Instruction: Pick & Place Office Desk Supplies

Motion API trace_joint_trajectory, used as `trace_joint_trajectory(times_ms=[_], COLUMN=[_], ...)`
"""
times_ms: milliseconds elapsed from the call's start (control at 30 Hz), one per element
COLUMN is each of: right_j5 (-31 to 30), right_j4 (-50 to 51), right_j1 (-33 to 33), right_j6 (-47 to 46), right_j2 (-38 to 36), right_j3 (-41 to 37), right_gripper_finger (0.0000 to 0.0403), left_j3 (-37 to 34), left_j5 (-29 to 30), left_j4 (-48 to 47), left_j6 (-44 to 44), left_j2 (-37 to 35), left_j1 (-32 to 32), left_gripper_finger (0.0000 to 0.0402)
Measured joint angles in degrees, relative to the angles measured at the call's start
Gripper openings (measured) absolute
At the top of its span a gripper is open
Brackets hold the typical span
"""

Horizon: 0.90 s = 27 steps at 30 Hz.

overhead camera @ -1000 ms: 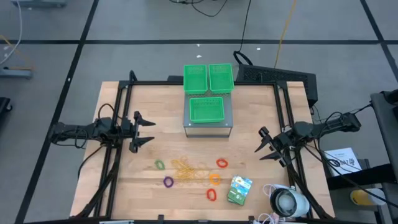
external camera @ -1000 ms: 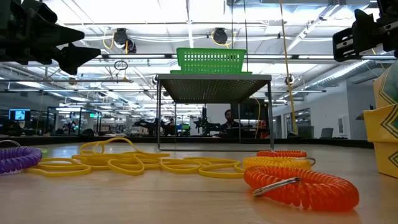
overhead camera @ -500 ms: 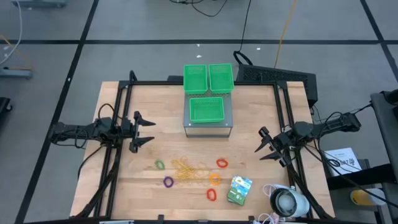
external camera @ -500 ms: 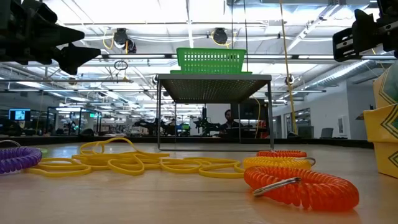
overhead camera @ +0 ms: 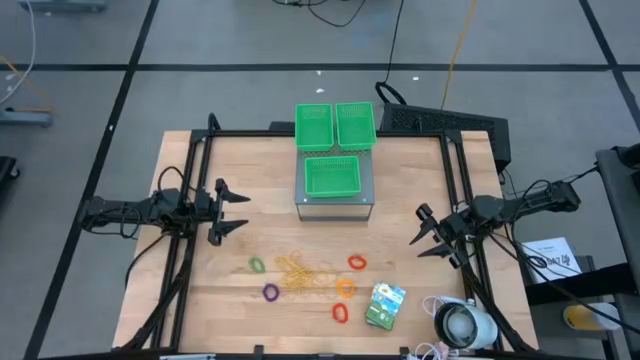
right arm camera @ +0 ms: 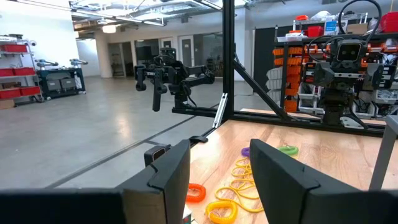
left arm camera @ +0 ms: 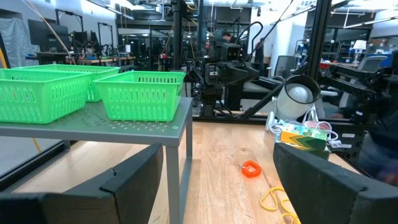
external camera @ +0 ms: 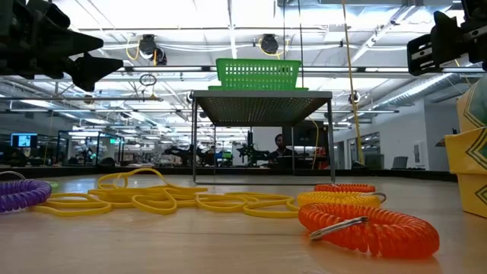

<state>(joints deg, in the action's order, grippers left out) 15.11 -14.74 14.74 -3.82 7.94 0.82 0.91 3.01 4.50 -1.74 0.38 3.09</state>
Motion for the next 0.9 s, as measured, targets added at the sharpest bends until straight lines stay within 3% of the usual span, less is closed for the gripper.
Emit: trace_joint_trajectory(times_ms=[533, 700, 900], right_j5=[-0.01, -0.04, -1.72], right_j4=[-0.01, -0.42, -1.31], right_j1=[-0.02, -0.07, -0.09], right_j6=[0.37, 13.38, 19.77], right_j2=[-0.02, 0.00, 0.00], right_j3=[-0.02, -0.02, -0.01], right_gripper_finger=[0.0155, 0.0155, 0.0155], left_j3=[0.00, 0.00, 0.00], left_j5=[0.01, -0.01, 0.01], left_j4=[0.01, 0.01, 0.00], left_j6=[0.00, 0.00, 0.00], left_j2=[0.00, 0.00, 0.00], left_j1=[-0.01, 0.00, -0.01], left_gripper_finger=[0.0310, 0.0310, 0.0310])
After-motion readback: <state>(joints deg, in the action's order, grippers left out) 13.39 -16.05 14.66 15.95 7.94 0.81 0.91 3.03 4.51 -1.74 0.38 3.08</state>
